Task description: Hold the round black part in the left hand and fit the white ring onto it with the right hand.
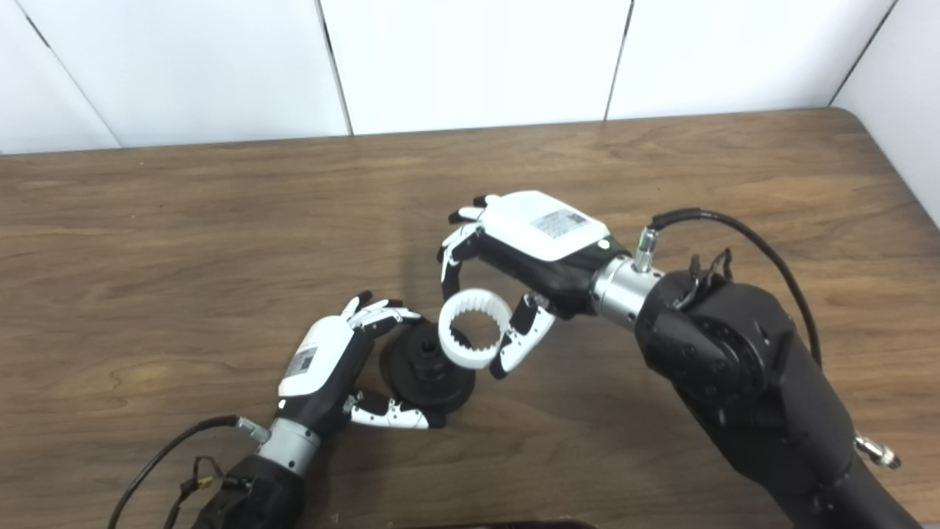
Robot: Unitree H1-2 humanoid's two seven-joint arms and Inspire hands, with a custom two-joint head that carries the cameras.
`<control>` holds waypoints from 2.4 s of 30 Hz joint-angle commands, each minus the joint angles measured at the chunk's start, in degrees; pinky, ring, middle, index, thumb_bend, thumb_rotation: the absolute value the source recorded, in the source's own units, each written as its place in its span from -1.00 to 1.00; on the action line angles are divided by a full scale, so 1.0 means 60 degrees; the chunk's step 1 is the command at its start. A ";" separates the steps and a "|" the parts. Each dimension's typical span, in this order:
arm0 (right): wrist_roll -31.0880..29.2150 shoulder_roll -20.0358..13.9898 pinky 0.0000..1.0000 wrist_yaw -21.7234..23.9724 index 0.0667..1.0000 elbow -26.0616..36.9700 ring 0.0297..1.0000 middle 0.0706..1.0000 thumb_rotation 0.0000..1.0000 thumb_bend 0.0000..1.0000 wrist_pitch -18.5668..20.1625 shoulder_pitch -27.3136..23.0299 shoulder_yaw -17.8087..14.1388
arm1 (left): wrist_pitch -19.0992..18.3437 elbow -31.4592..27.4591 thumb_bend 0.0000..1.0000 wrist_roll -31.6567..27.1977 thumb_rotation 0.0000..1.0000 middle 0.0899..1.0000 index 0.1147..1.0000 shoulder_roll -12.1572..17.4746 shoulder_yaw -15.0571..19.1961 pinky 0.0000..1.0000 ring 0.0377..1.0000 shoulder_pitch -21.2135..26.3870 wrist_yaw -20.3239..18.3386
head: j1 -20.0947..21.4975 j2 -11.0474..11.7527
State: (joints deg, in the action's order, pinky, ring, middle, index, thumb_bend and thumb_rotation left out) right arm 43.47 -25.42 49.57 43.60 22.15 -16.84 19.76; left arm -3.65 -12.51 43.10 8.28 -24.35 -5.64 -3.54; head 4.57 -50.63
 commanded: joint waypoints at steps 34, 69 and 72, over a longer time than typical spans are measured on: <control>0.0264 0.0864 1.00 -0.0374 -0.11 -0.0591 0.87 0.56 -0.73 0.05 -0.1040 -0.0012 0.0033 | -0.0288 0.0105 0.05 0.0307 -0.89 0.51 -0.17 -0.0178 -0.0258 1.00 0.72 0.0011 -0.0322 | -0.0158 0.0008; 0.0654 0.1382 1.00 -0.0800 -0.11 -0.1353 0.86 0.57 -0.73 0.05 -0.1660 0.0070 0.0392 | -0.0319 0.0104 0.05 0.0412 -0.89 0.51 -0.17 -0.0227 -0.0391 1.00 0.74 0.0081 -0.0283 | -0.0179 -0.0035; 0.0668 0.1412 1.00 -0.0828 -0.11 -0.1421 0.86 0.57 -0.73 0.05 -0.1744 0.0101 0.0418 | -0.0284 0.0126 0.05 0.0416 -0.89 0.52 -0.17 -0.0224 -0.0402 1.00 0.74 0.0097 -0.0257 | -0.0171 -0.0022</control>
State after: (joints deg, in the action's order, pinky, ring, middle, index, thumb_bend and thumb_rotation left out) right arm 47.48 -17.43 46.42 34.93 13.20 -14.81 22.36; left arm -4.93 -12.54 44.64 7.02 -25.76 -5.37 -3.27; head 3.52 -50.71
